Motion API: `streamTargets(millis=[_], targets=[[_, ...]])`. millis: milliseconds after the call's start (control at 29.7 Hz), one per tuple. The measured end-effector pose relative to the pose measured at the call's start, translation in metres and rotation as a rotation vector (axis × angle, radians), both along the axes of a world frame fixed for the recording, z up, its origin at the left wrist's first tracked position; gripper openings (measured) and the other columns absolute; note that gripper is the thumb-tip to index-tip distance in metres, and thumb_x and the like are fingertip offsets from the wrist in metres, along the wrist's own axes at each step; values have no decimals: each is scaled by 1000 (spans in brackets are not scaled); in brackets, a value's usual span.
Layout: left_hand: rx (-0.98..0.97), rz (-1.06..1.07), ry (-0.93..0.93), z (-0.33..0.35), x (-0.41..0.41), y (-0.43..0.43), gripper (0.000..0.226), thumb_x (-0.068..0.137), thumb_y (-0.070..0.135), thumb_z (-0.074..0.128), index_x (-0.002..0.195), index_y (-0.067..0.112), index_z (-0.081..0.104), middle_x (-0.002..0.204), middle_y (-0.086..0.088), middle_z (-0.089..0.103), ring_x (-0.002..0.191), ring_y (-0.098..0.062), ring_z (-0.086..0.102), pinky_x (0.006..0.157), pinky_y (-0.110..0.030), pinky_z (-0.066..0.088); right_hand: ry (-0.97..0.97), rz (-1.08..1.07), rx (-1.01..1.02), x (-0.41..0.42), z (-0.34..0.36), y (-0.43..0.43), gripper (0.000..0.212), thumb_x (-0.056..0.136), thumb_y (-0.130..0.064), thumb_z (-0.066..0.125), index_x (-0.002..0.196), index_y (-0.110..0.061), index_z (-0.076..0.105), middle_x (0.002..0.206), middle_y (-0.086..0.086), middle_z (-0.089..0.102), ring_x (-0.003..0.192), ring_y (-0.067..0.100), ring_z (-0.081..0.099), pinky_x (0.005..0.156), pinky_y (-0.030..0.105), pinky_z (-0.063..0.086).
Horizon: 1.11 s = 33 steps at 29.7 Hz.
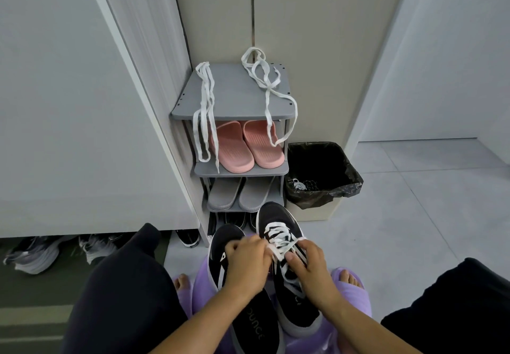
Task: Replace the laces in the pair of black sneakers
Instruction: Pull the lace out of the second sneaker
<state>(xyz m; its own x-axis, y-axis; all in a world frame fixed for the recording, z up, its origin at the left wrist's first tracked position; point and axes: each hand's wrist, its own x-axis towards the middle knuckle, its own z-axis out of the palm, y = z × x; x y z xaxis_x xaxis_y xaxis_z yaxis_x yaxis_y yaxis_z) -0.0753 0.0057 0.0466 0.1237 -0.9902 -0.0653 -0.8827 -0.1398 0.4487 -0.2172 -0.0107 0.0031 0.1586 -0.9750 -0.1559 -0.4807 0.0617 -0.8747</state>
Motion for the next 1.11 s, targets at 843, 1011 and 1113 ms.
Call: streamTargets(millis=[843,1011,1113], targets=[[-258,34,886,24,-6,3,28,91,26,37,88,10,59,88,-7,65,87,-16,61,80,-18,46,-671,-194,622,-13,52,-9,62,70,-31,76,120,-2,54,100,15,67,88,25,66,76,35,51],[-460,383,1242,63,27,-11,25,98,8,34,82,5,52,65,-4,67,62,-19,67,61,-24,54,-533,-135,408,-19,80,6,50,80,-15,69,121,-22,42,90,5,69,83,21,68,76,35,52],[-403,564,1295,64,54,-19,30,99,20,38,78,8,54,55,-3,63,48,-11,60,47,-20,46,-425,-121,290,-18,87,3,57,82,-14,68,125,-30,34,95,0,67,88,19,67,86,37,51]])
